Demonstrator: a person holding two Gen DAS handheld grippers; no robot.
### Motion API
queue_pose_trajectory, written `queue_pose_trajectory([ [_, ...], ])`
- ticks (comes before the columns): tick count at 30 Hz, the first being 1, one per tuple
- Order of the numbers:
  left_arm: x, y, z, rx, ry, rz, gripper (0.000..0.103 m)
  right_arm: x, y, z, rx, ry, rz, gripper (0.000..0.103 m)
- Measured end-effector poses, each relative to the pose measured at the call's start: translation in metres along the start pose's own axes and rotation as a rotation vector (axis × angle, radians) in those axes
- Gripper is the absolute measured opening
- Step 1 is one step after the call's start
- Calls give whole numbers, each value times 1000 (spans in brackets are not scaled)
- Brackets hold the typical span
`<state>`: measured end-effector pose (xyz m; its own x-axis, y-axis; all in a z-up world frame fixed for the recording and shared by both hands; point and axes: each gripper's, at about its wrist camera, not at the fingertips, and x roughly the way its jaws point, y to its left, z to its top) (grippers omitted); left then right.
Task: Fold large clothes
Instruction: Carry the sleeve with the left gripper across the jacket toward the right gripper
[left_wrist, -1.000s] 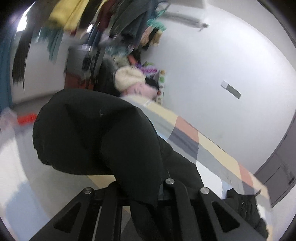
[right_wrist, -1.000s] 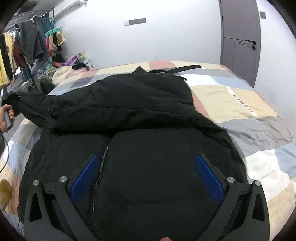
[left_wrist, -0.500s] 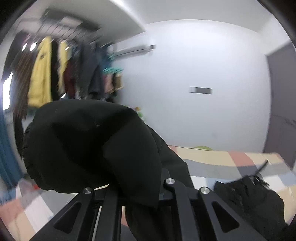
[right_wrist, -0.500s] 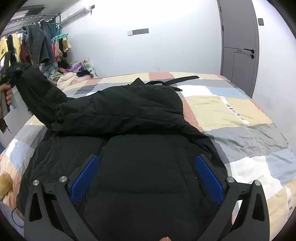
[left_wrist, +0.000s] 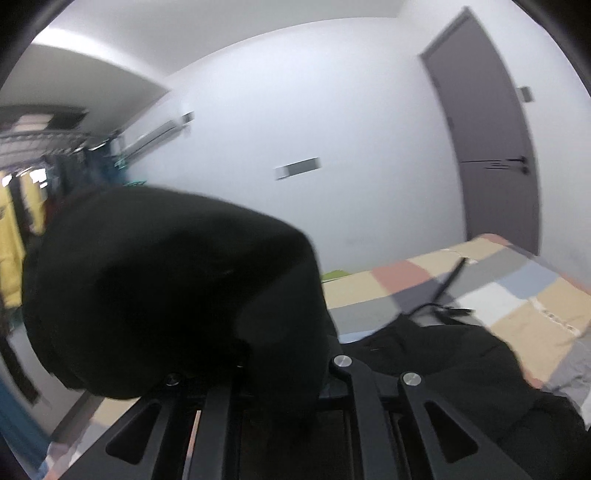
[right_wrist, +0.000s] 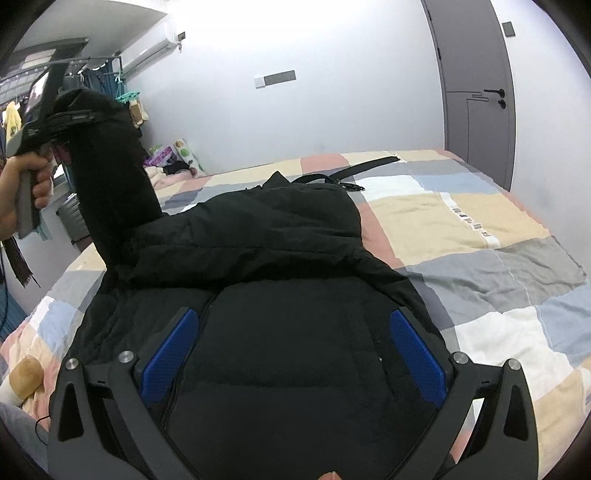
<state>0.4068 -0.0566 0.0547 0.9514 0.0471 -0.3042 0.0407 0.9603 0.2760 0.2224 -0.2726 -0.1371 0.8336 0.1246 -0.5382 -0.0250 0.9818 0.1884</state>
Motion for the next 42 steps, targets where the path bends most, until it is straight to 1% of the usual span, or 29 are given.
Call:
queue_pose_trajectory([
  [1,2,-20,2,13,-4,-12,13,0,-3,0,9,2,3,103],
  [4,13,-61,-2,26,11,-47,13,0,-13,-1,53,9,17,103],
  [7,26,-99,-14,26,38,-110,13,0,-19,-1,81,7,22,103],
  [10,40,-128,-30,5,62,-170,13,2,-25,-1,98,9,32,103],
  [13,56,-156,-50,12,99,-221,14,5,-31,-1,109,11,33,103],
  [17,78,-189,-81,10,154,-259,14,12,-38,-1,131,22,45,103],
  [22,107,-218,-113,-1,234,-303,14,22,-43,-3,139,42,54,103],
  [25,118,-230,-126,6,260,-303,14,27,-45,-4,146,51,57,103],
  [28,128,-233,-135,-15,286,-310,14,31,-49,-6,163,58,70,103],
  [31,132,-239,-136,-13,286,-305,14,37,-49,-8,162,70,72,103],
  [34,125,-239,-133,-15,270,-299,14,43,-48,-10,153,83,68,103],
  [35,120,-226,-134,-16,262,-295,15,44,-48,-11,150,86,64,103],
  [38,98,-221,-126,-18,225,-275,17,45,-47,-11,145,85,58,103],
  [39,91,-218,-124,-20,217,-269,18,43,-46,-11,141,79,56,103],
  [40,82,-214,-122,-24,208,-267,23,43,-46,-10,137,74,54,103],
  [41,73,-209,-120,-28,202,-265,31,42,-46,-10,136,69,54,103],
  [42,62,-204,-119,-29,197,-261,35,40,-45,-10,135,62,60,103],
])
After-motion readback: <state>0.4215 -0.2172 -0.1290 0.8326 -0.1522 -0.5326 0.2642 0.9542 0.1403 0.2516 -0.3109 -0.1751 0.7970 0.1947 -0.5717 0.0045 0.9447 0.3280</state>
